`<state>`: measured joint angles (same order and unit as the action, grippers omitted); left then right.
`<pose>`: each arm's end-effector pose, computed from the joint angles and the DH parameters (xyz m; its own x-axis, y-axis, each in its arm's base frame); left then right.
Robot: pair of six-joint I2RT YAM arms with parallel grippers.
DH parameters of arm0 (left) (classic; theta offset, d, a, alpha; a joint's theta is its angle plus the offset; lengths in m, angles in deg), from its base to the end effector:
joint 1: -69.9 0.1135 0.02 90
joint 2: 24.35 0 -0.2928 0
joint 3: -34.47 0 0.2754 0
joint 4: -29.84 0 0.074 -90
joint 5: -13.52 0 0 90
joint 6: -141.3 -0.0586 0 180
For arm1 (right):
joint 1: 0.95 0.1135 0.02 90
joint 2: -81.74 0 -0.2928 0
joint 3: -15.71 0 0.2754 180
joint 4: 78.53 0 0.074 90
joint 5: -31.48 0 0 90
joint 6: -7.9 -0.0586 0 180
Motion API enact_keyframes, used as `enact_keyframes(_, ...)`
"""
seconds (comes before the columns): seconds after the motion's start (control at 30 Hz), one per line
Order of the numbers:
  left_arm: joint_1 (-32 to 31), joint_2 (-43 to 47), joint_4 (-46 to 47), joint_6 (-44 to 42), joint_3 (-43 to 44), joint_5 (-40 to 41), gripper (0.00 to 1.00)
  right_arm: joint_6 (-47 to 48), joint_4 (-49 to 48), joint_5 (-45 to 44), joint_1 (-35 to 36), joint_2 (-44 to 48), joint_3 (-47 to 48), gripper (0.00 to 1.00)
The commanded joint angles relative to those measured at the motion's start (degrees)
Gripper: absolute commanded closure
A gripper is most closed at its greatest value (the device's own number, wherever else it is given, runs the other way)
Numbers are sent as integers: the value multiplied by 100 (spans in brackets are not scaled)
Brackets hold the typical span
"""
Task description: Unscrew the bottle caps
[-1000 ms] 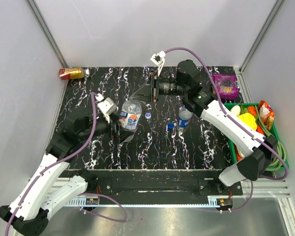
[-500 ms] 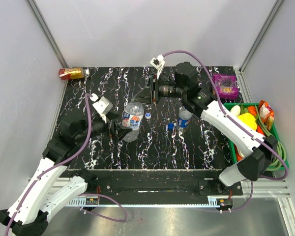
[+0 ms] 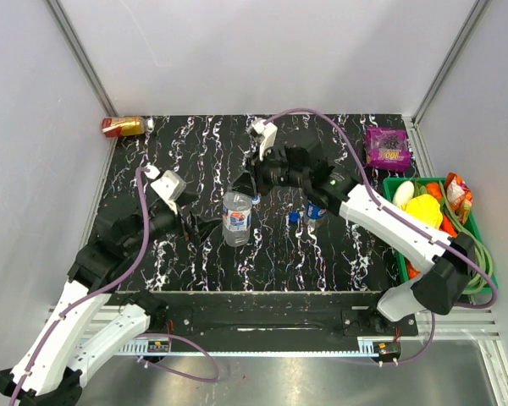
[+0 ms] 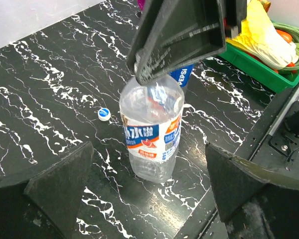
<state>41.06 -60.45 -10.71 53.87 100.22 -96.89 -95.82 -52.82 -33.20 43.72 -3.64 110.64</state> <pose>0.1210 -0.0899 0.3979 -0.1992 0.0617 -0.9780 0.7439 0.6592 -0.1099 0.2597 0.2920 0.4157 -0.4123 -0.1061 -0.9049 -0.8542 0.3904 0.3434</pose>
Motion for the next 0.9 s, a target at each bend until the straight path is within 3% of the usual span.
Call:
enact_keyframes(0.0,10,24,257,-55,-34,291,1,588,-336,-940,279,452,-376,100)
enact_keyframes(0.53,10,-126,213,-125,-78,440,1,1336,-1883,-2839,1017,901,-2055,100)
enact_keyframes(0.87,10,-196,221,-160,-105,502,1,1257,-2182,-3024,1106,646,-2398,100)
